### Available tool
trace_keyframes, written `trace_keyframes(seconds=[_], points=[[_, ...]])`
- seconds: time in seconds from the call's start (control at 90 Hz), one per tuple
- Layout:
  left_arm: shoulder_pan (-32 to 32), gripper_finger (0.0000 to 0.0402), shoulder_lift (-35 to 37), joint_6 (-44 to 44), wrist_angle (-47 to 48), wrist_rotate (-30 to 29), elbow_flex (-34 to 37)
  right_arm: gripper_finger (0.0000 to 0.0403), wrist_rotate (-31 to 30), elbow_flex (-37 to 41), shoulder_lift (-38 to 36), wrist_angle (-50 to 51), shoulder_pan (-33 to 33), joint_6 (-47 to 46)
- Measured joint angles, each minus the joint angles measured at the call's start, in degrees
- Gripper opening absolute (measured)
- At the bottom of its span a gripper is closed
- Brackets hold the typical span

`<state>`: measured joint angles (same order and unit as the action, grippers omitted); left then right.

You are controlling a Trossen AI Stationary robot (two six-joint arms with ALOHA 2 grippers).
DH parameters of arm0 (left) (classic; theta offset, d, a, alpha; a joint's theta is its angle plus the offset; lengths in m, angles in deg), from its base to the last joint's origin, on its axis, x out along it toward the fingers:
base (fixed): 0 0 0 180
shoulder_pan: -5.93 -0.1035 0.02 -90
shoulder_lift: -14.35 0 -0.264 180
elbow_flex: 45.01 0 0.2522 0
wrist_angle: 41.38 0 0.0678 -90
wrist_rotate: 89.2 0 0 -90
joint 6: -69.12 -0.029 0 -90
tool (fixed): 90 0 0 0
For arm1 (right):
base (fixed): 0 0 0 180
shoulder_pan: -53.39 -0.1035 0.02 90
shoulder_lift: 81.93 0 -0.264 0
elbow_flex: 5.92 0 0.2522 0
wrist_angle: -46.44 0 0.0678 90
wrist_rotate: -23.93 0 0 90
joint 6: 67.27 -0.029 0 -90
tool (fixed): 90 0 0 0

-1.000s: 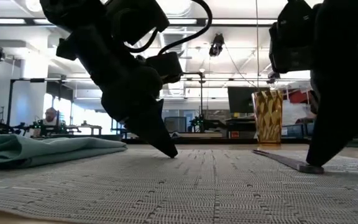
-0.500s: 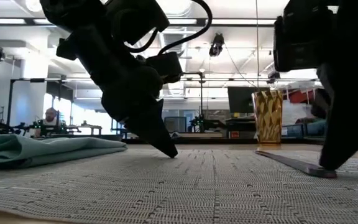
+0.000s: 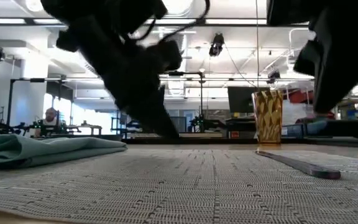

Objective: Set table place
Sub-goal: Put the blue spoon on the gray tablemat to the right of the blue table knife

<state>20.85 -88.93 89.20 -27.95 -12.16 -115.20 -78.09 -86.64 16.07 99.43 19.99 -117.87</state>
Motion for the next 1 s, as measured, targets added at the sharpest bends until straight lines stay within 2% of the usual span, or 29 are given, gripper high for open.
trace_keyframes(seconds=[0.111,0.211,0.289,0.433,0.567,0.667,0.789,1.0], points=[[0.04,0.0000,2.91,0.00,0.44,-0.01,-0.02,0.0000,-6.08,-2.21,-4.11,20.49,0.96,-8.69],[0.04,0.0000,4.20,0.00,0.43,-0.01,-0.02,0.0000,-5.95,0.03,-7.27,35.50,2.24,-19.06],[0.06,0.0000,4.12,0.00,0.69,-0.01,-0.07,0.0000,-4.25,4.41,-10.11,40.70,2.95,-26.79],[0.09,0.0000,3.03,0.20,1.64,0.01,-0.07,0.0024,7.53,15.52,-15.34,39.04,3.59,-35.23],[0.15,0.0000,2.60,0.20,1.60,0.01,-0.07,0.0069,18.93,23.94,-18.30,32.65,3.04,-41.51],[0.15,0.0000,2.60,0.04,1.52,0.00,-0.07,0.0100,20.03,27.08,-19.18,26.81,1.88,-44.89],[0.26,0.0000,2.66,-0.57,1.50,-0.01,-0.07,0.0125,20.46,28.94,-19.15,25.44,1.39,-47.82],[0.31,0.0000,2.71,-0.66,1.65,0.01,-0.07,0.0136,24.76,31.41,-19.17,22.22,1.17,-48.87]])
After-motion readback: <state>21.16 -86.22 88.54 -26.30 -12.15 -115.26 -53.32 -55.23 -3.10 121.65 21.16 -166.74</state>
